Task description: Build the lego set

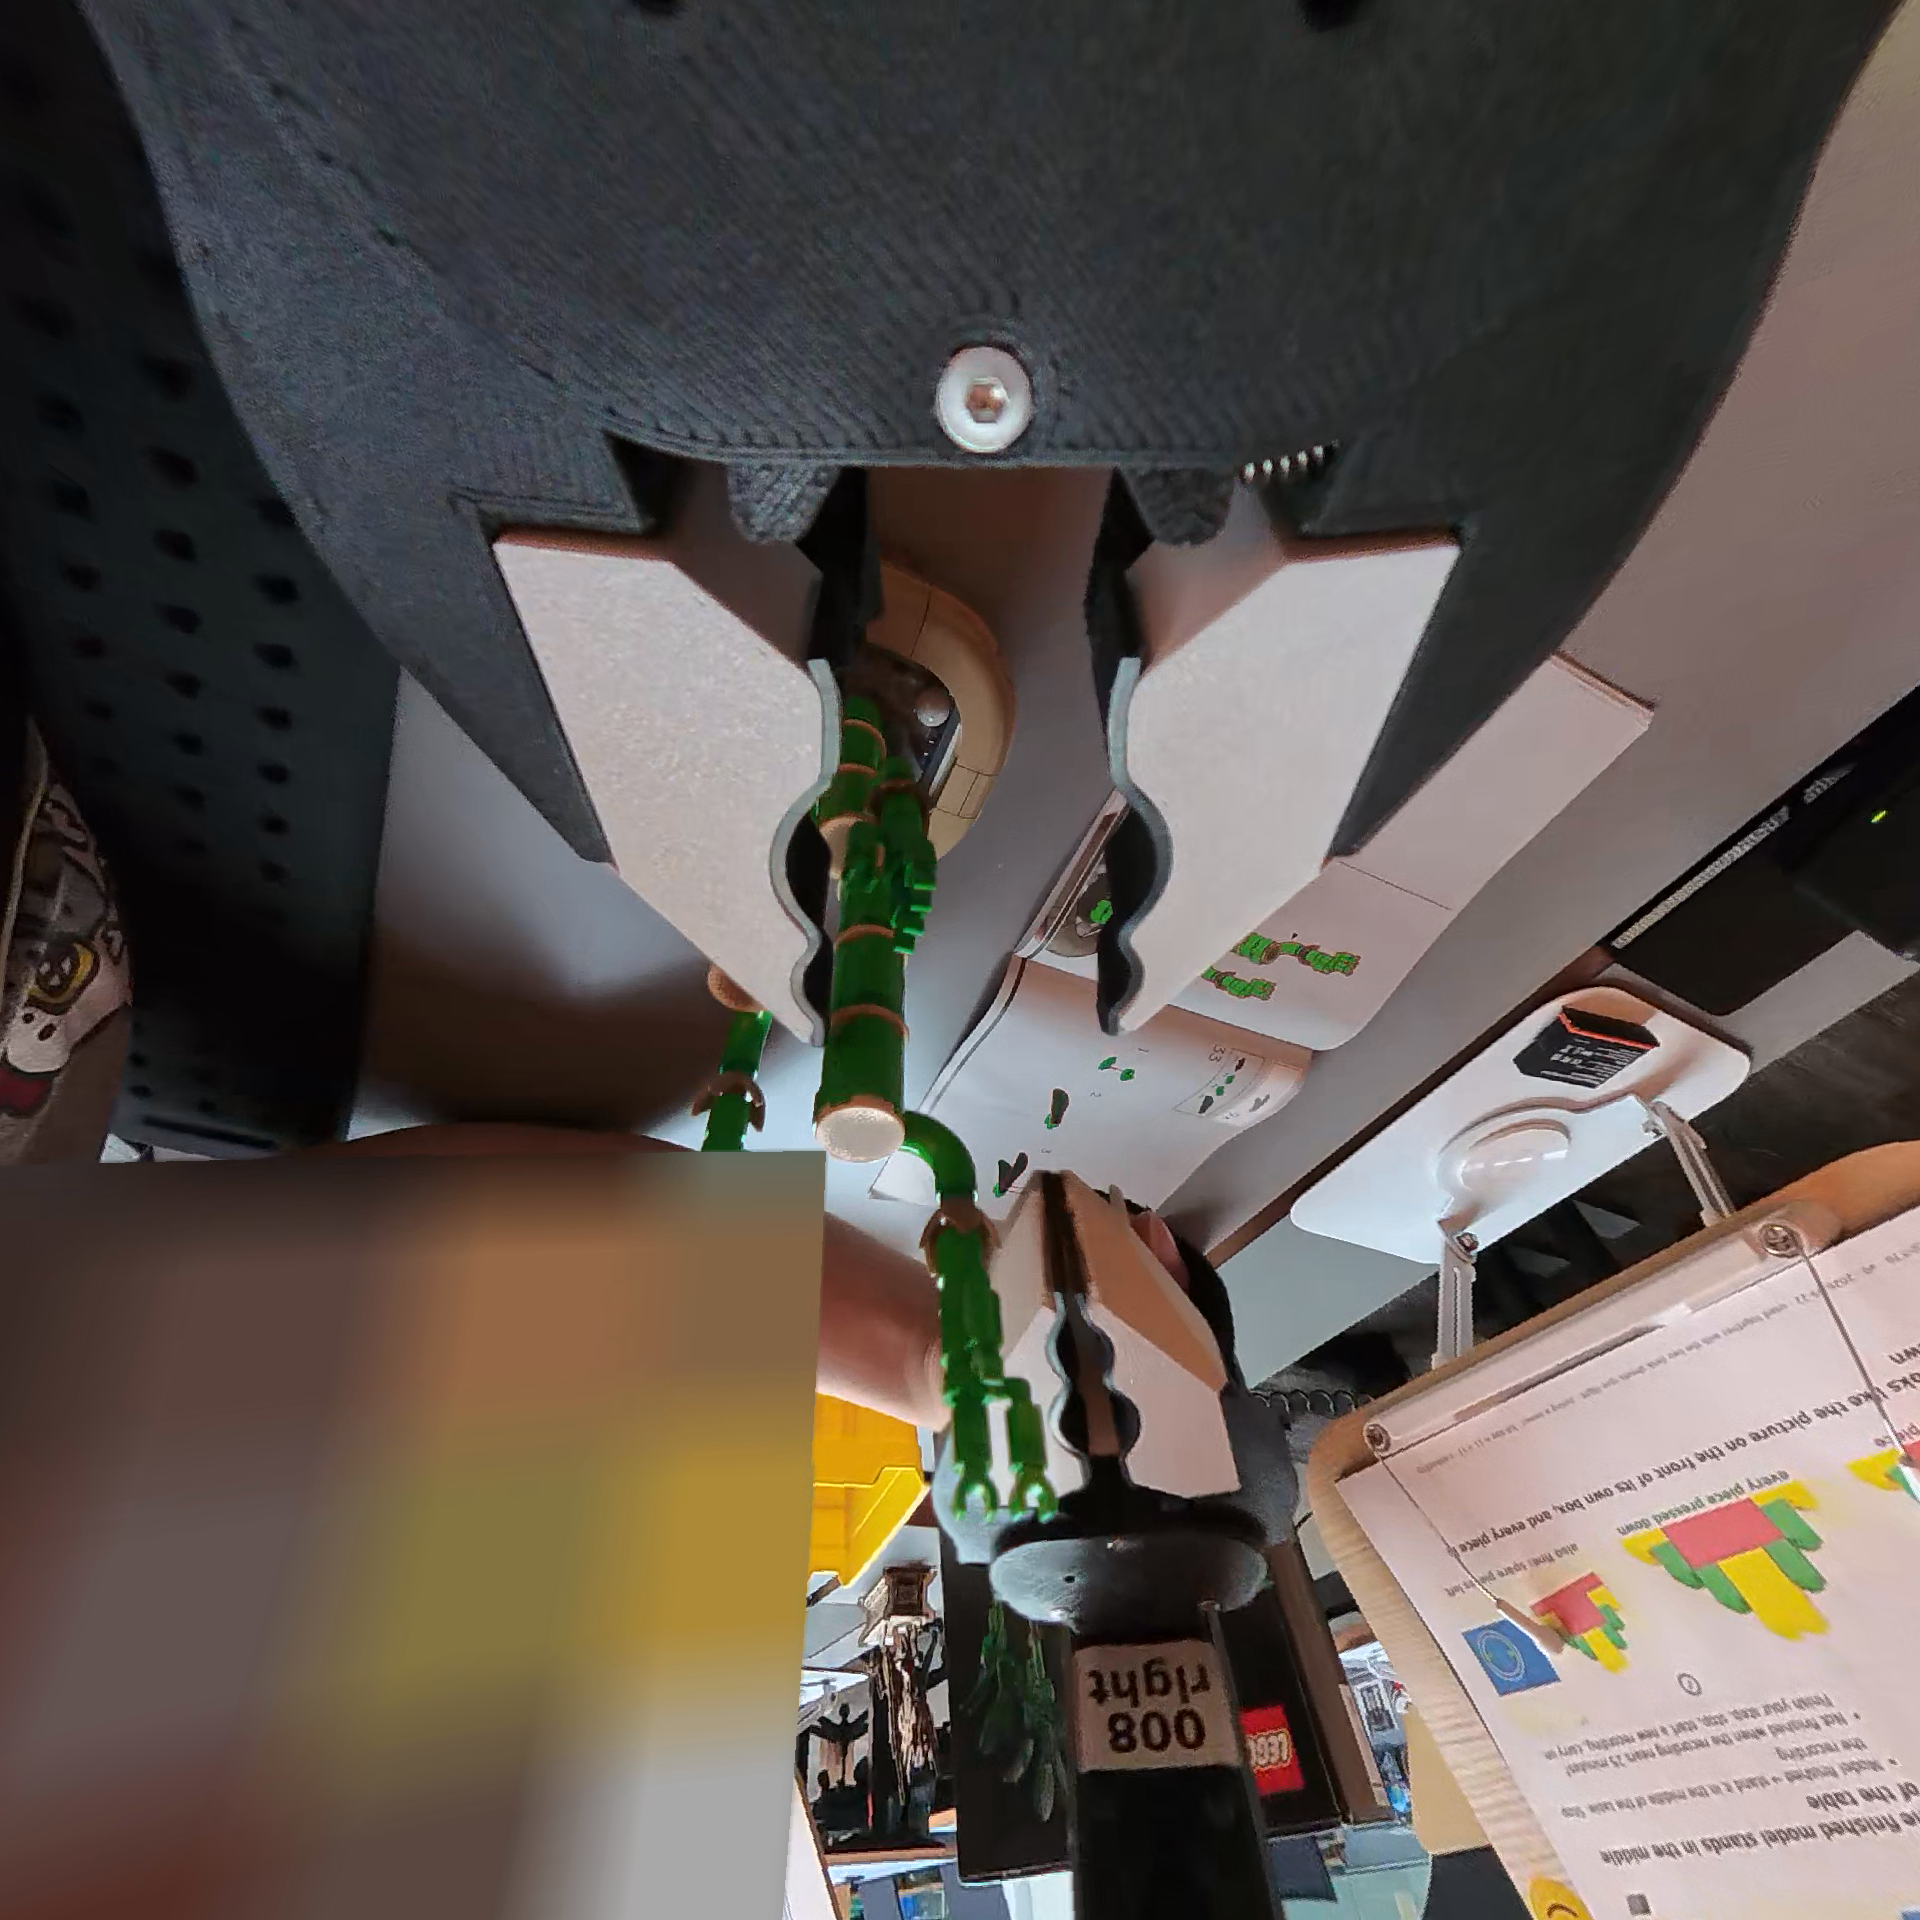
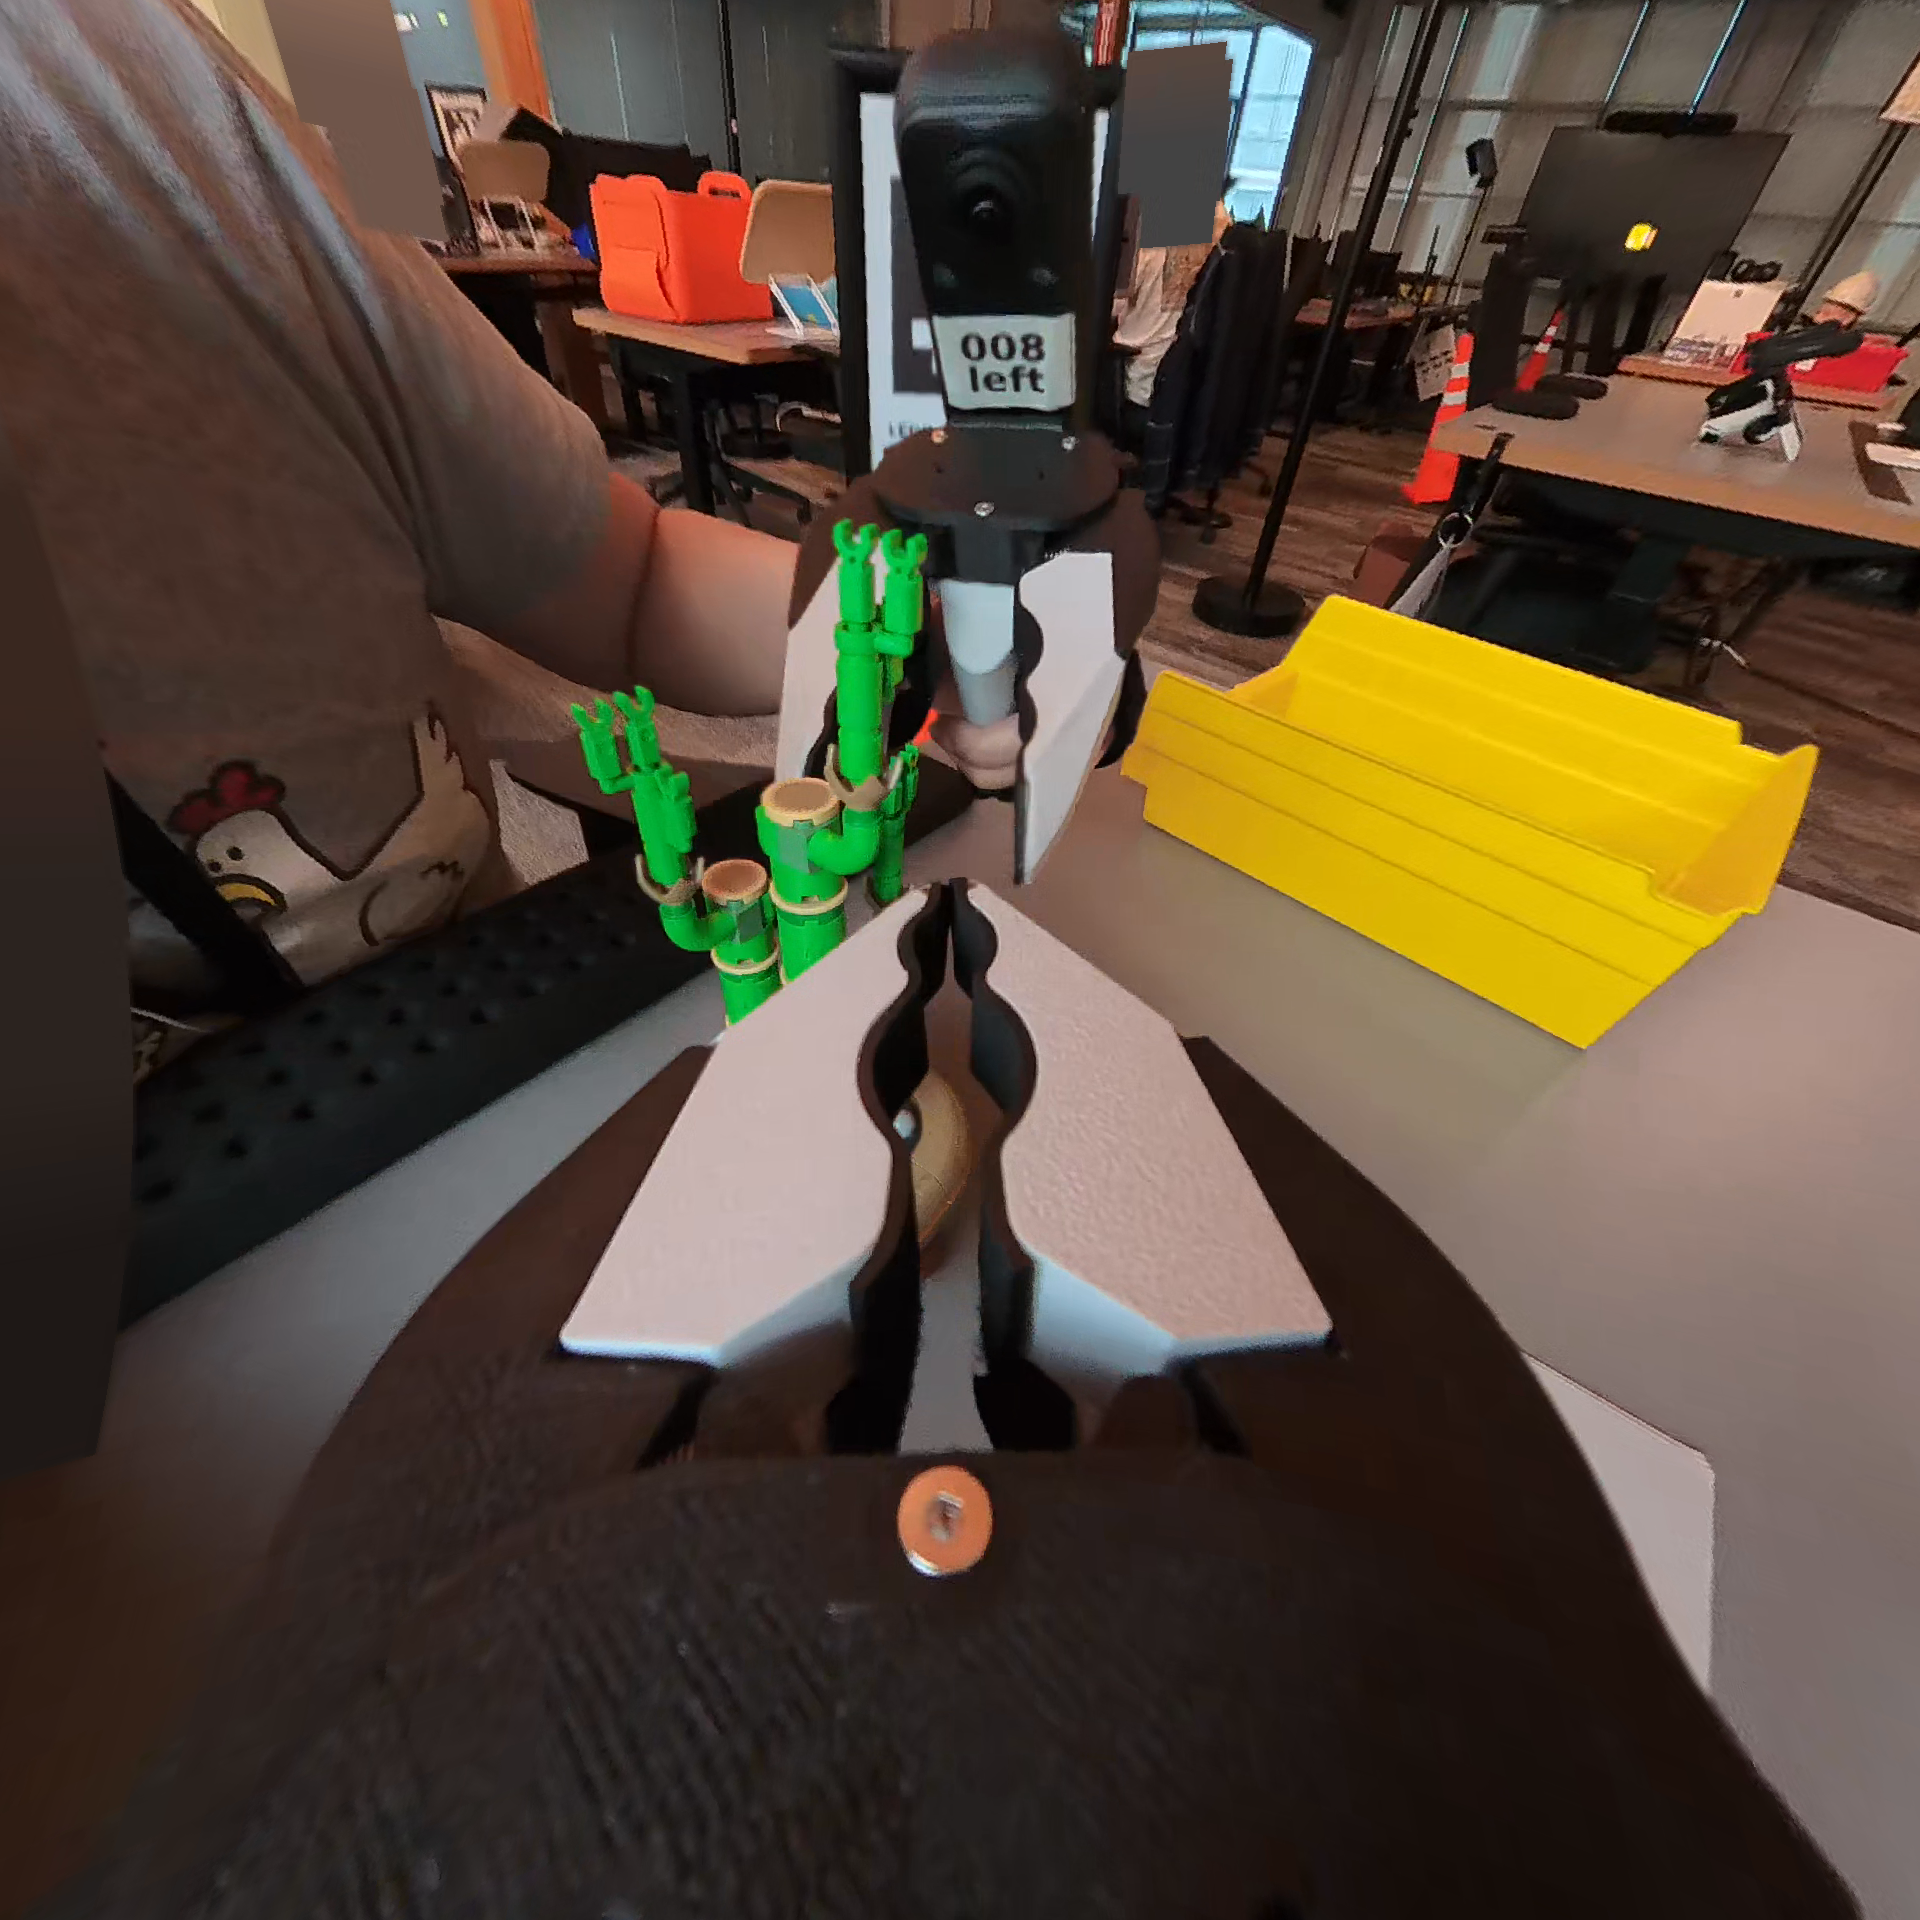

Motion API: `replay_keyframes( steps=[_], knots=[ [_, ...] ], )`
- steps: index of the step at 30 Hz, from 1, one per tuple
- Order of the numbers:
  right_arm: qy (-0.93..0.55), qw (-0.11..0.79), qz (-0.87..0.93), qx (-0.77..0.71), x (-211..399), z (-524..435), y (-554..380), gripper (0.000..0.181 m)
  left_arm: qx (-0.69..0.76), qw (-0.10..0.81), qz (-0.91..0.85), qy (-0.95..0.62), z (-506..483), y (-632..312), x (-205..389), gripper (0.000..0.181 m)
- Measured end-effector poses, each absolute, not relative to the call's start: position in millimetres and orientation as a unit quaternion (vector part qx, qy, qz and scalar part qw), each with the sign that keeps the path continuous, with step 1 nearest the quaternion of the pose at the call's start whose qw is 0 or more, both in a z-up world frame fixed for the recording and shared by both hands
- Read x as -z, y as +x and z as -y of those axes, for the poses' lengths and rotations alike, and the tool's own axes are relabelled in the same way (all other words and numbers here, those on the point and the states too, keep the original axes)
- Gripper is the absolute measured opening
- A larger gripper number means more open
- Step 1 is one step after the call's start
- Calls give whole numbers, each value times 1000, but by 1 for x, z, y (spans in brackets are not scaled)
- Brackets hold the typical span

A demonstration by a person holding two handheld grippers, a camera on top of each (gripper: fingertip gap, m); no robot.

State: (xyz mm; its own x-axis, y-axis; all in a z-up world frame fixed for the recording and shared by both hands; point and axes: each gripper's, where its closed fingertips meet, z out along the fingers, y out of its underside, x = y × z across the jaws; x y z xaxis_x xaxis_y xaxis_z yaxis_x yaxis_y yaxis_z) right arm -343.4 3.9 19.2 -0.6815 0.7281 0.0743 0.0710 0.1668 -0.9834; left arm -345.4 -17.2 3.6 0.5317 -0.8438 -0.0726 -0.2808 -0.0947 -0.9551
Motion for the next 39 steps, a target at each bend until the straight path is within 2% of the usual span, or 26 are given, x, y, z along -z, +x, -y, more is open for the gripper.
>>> replay_keyframes(
  steps=[9, 22, 29, 31, 34, 36, 39],
  knots=[
    [-292, 284, 744, -530, -9, 7, -350, 0, 275, 544, -401, -684, 14, -347, -6, 47],
    [-290, 268, 745, -538, -14, 14, -346, 0, 273, 545, -401, -683, 14, -347, -2, 47],
    [-348, 322, 750, -462, -14, -14, -338, 2, 275, 576, -369, -675, 24, -362, -12, 53],
    [-384, 349, 716, -467, -28, -22, -326, 13, 263, 607, -336, -671, 27, -382, -15, 57],
    [-433, 374, 648, -502, -37, -19, -307, 46, 301, 596, -278, -690, 41, -406, 2, 75],
    [-494, 369, 624, -479, -8, -17, -300, 80, 327, 570, -267, -704, 57, -410, 22, 77],
    [-561, 330, 598, -467, 58, 16, -291, 93, 315, 534, -289, -729, 71, -404, 63, 74]
  ],
)
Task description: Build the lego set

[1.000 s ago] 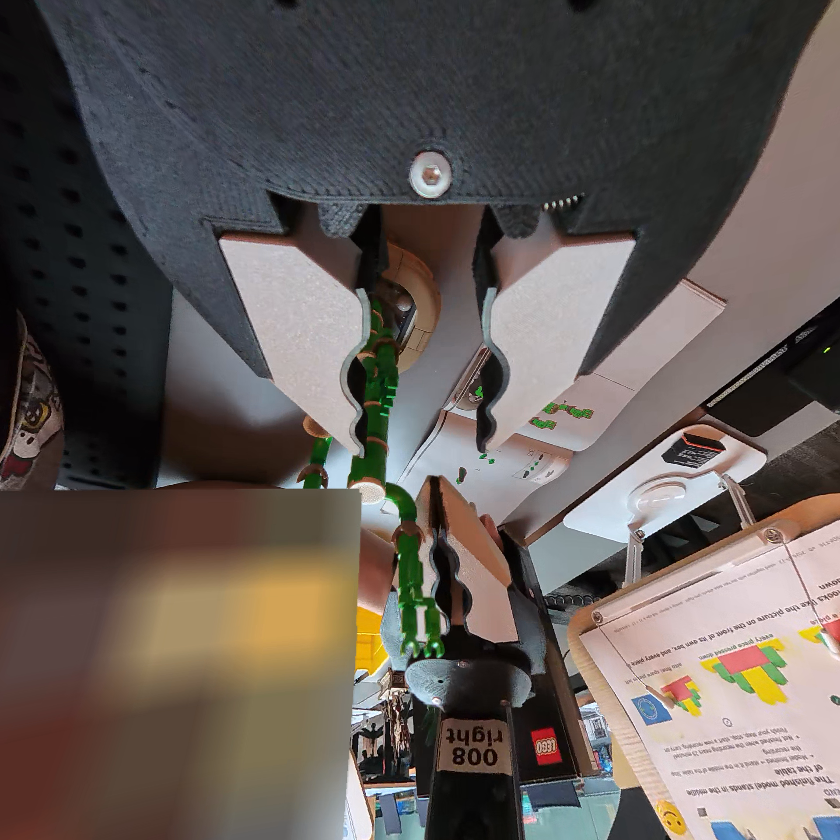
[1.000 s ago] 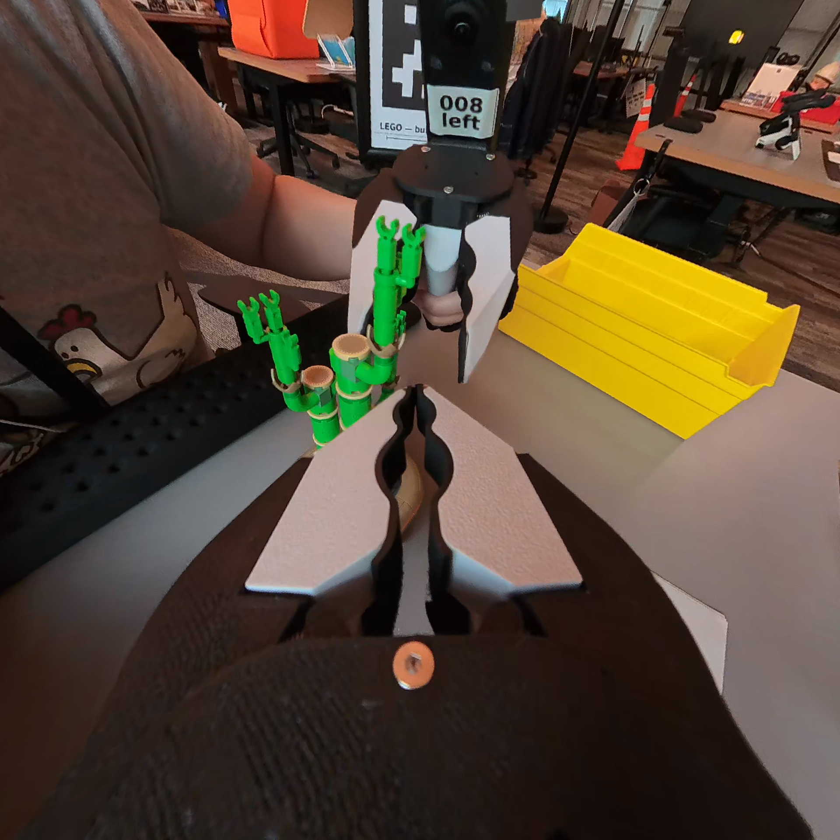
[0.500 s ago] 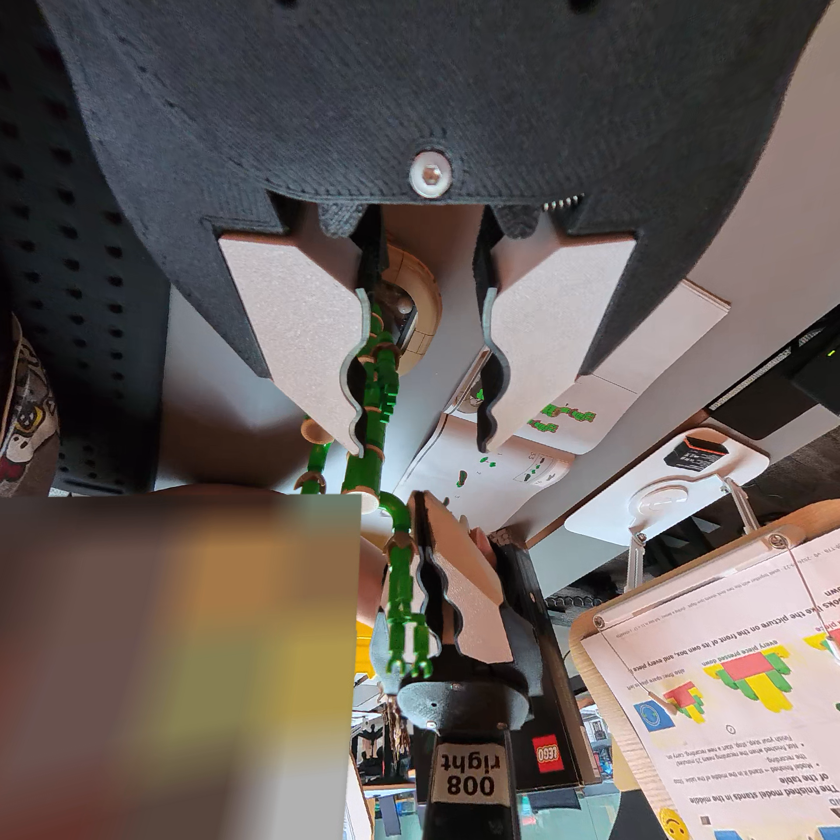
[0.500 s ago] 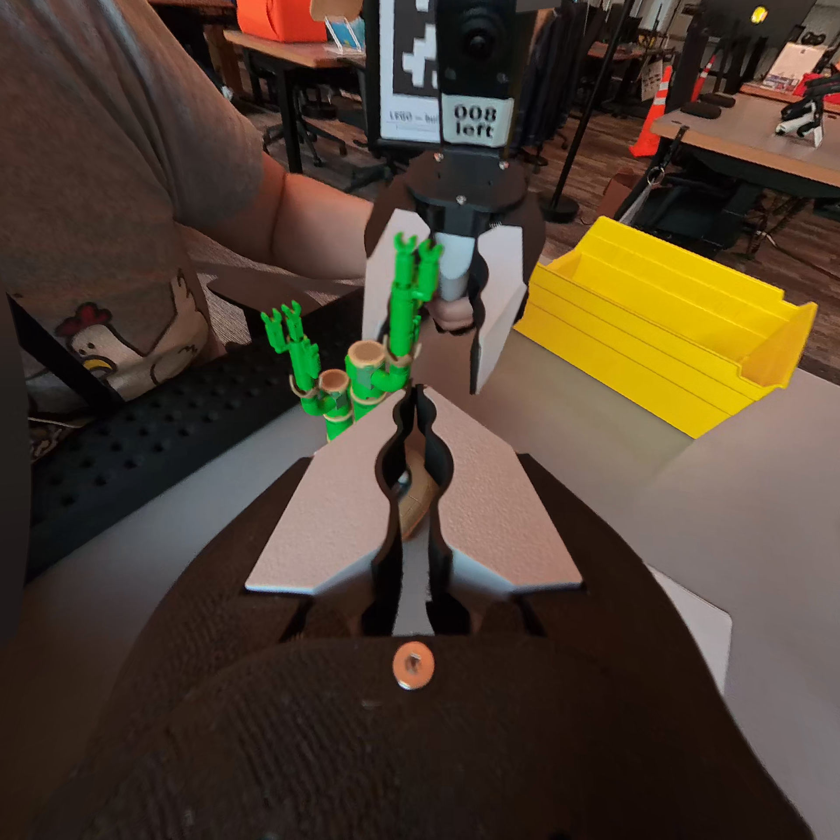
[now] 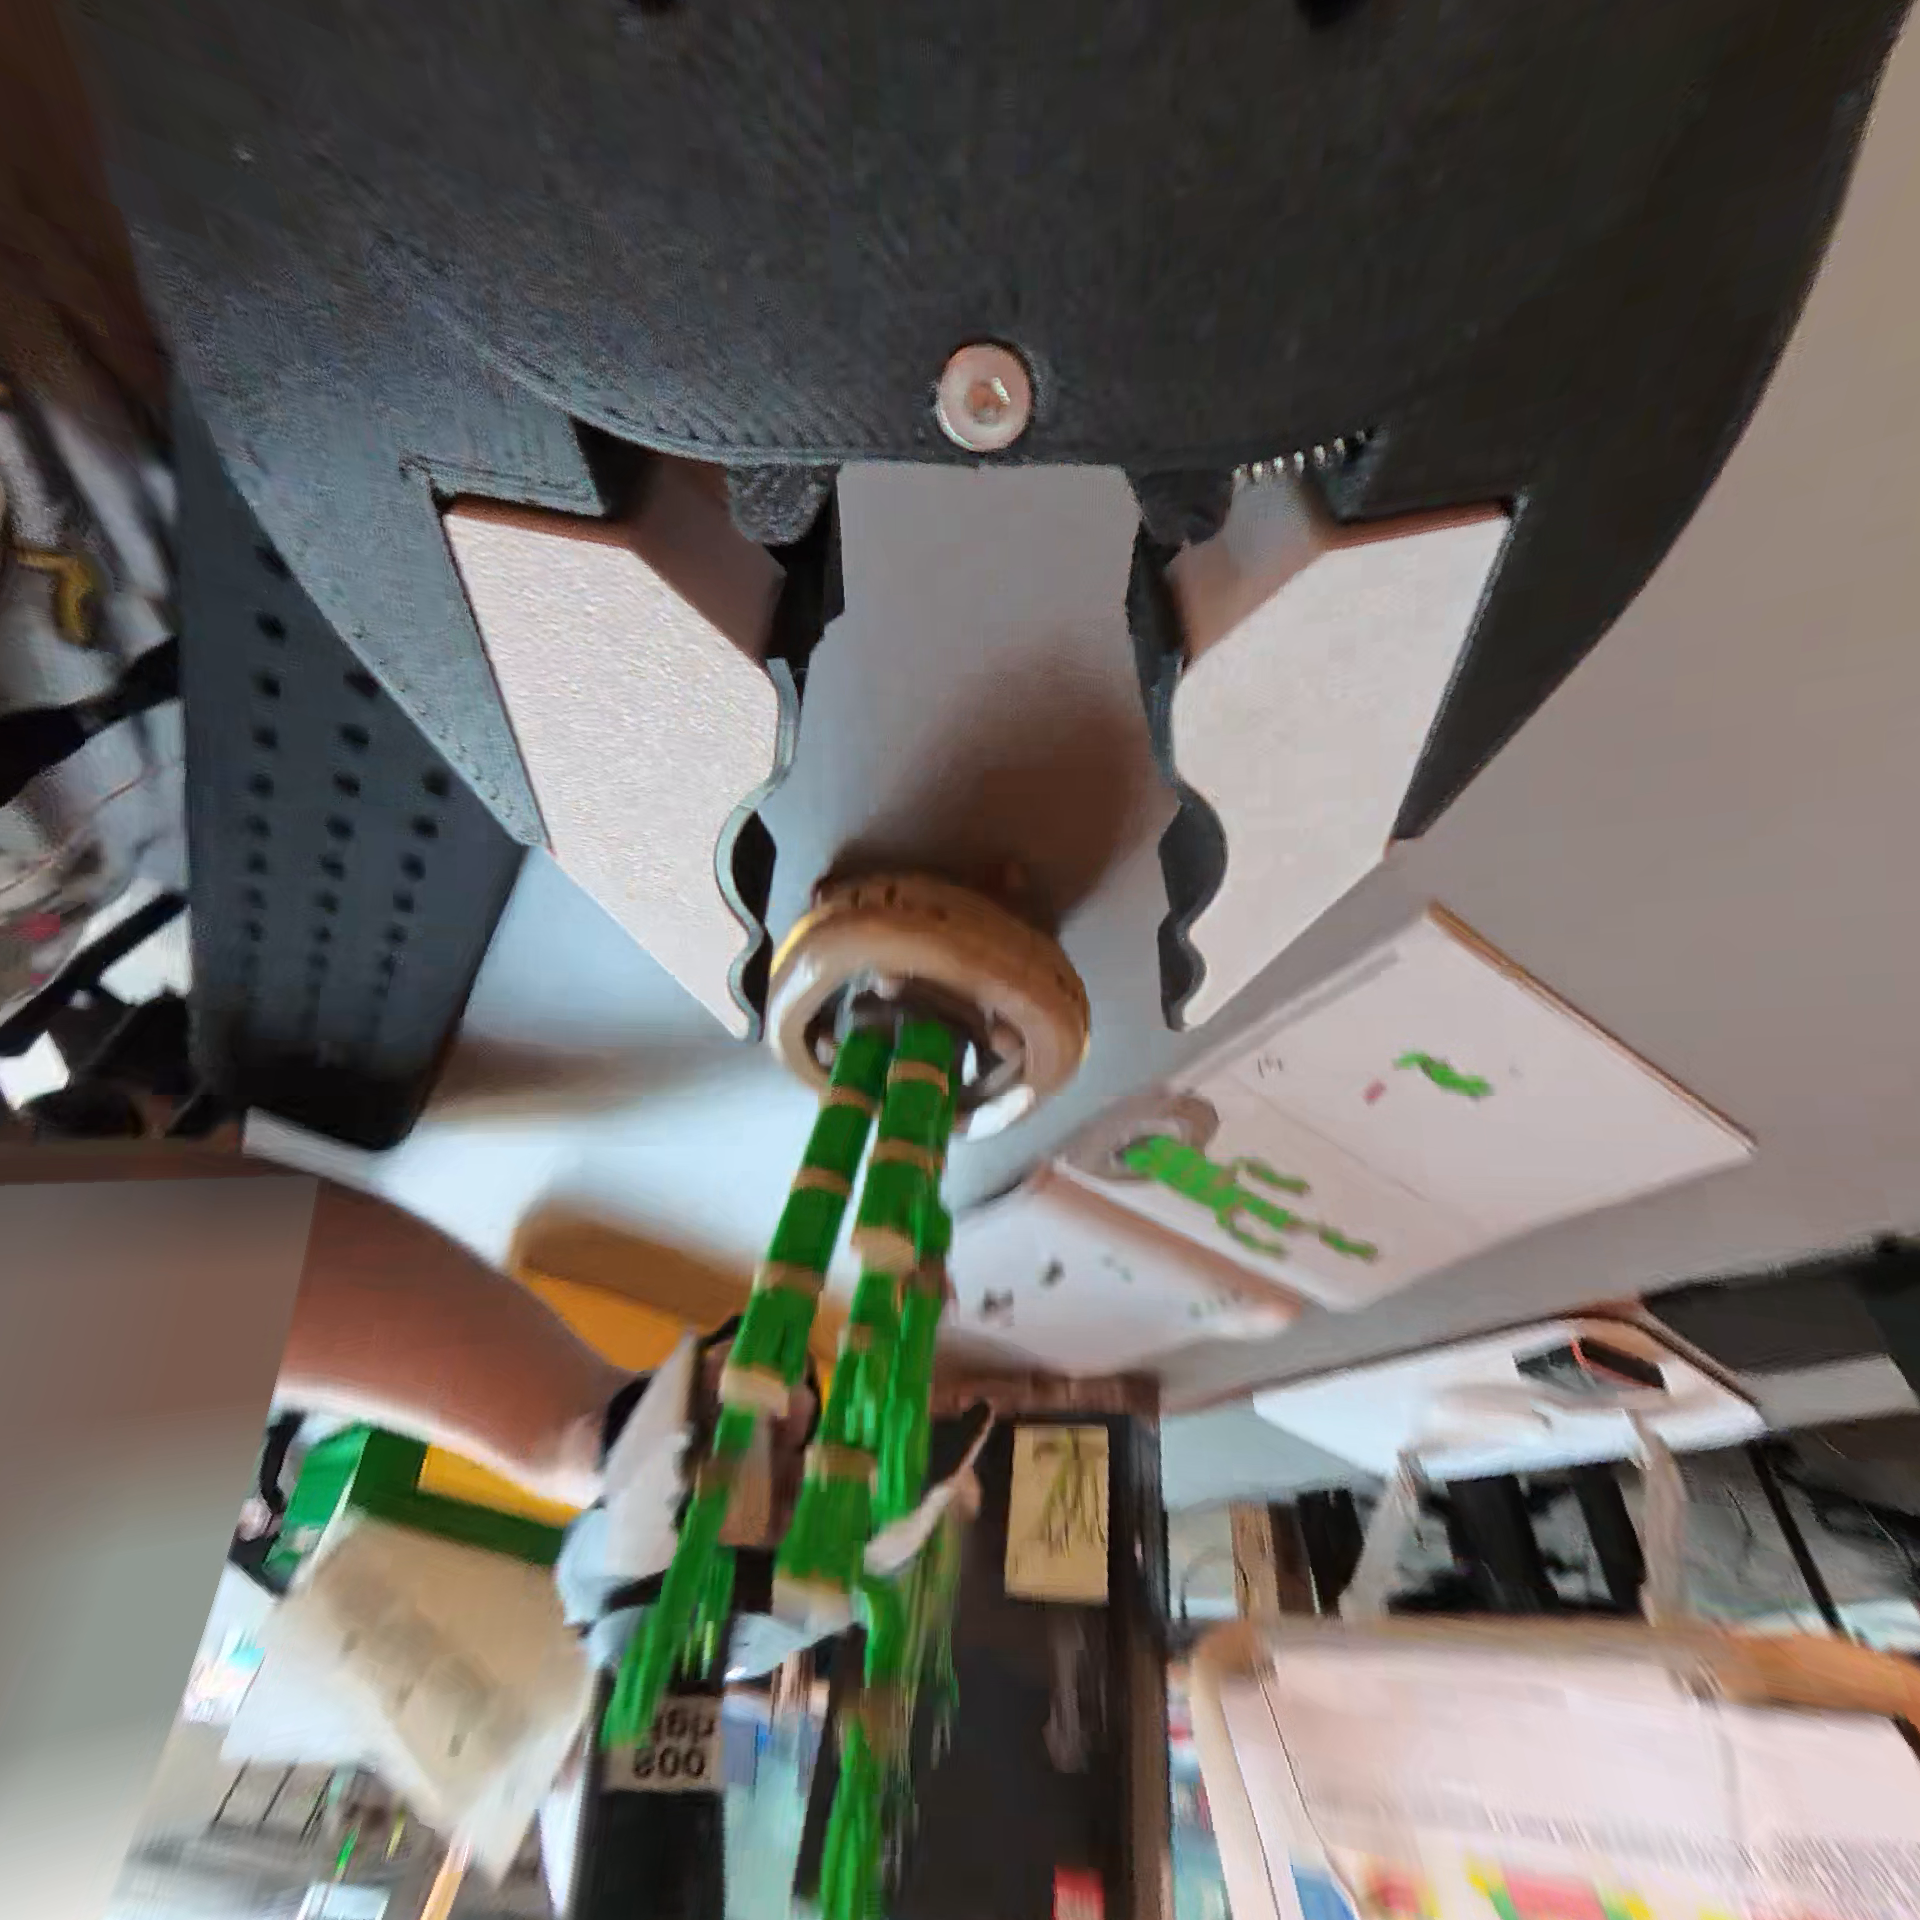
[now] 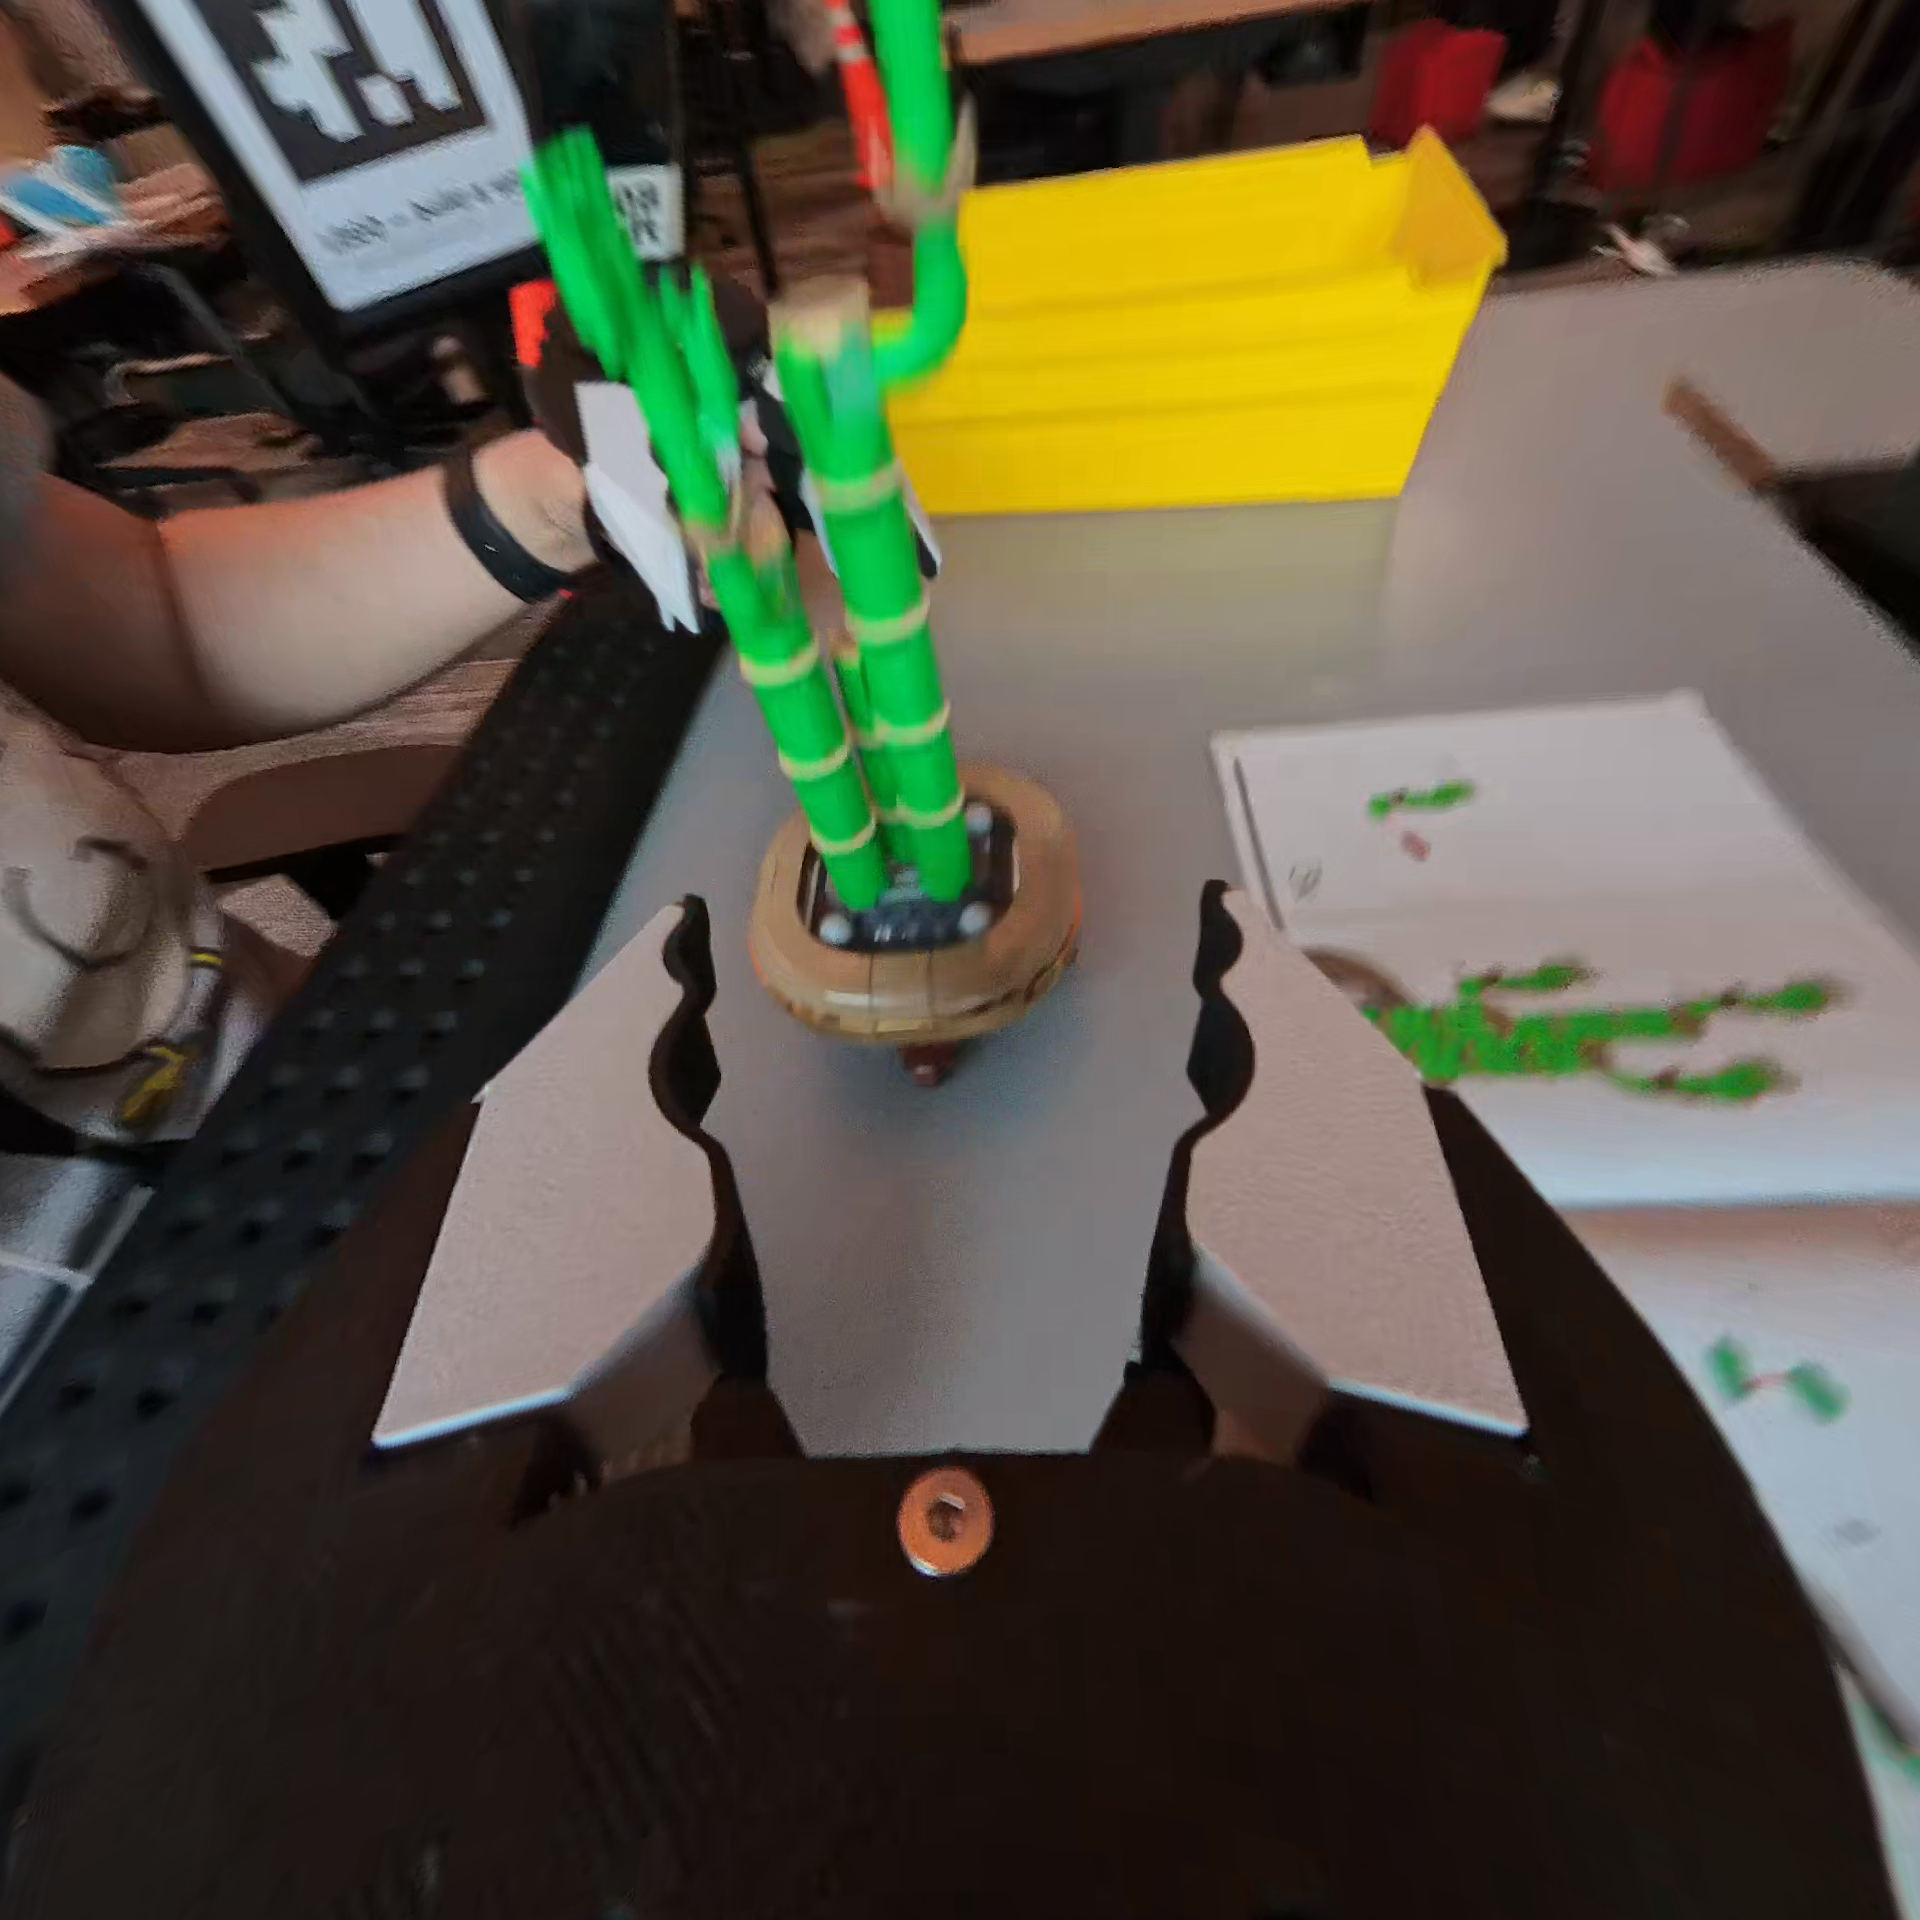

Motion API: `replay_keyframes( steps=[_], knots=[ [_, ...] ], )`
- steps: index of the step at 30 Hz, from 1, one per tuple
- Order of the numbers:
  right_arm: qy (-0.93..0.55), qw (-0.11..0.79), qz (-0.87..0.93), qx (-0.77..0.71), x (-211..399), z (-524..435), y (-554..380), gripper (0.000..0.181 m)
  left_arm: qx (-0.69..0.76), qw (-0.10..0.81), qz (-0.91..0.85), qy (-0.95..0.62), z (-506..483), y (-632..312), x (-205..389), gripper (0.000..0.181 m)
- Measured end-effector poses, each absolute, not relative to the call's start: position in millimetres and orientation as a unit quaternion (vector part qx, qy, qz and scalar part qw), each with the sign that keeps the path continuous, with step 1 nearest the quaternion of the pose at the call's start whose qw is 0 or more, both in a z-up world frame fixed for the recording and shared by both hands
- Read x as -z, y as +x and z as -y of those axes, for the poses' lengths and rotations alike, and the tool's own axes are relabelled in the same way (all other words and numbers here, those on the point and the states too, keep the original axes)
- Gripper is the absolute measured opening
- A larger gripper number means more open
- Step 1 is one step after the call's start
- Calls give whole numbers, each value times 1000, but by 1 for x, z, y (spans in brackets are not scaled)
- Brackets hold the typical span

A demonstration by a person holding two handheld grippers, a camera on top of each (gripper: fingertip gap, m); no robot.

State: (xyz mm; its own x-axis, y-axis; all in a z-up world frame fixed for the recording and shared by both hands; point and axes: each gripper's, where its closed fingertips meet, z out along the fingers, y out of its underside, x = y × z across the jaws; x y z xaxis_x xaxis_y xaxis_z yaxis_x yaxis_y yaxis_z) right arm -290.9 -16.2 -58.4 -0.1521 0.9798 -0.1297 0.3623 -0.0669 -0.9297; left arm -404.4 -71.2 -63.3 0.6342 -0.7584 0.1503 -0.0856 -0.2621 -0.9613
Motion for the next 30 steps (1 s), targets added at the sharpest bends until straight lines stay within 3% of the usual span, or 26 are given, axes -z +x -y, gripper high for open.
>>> replay_keyframes(
  steps=[4, 7, 10, 18, 30],
  knots=[
    [-591, 385, 566, -426, 100, 42, -303, 96, 312, 462, -320, -766, 70, -390, 112, 76],
    [-618, 366, 614, -328, 126, 43, -307, 94, 331, 436, -338, -766, 66, -378, 120, 76],
    [-622, 363, 616, -319, 136, 46, -314, 79, 332, 439, -360, -753, 62, -369, 118, 78],
    [-632, 365, 603, -323, 136, 45, -335, 79, 291, 455, -367, -757, 58, -379, 117, 67],
    [-607, 361, 610, -360, 136, 53, -429, 79, 213, 454, -291, -815, 62, -471, 113, 60]
  ],
)
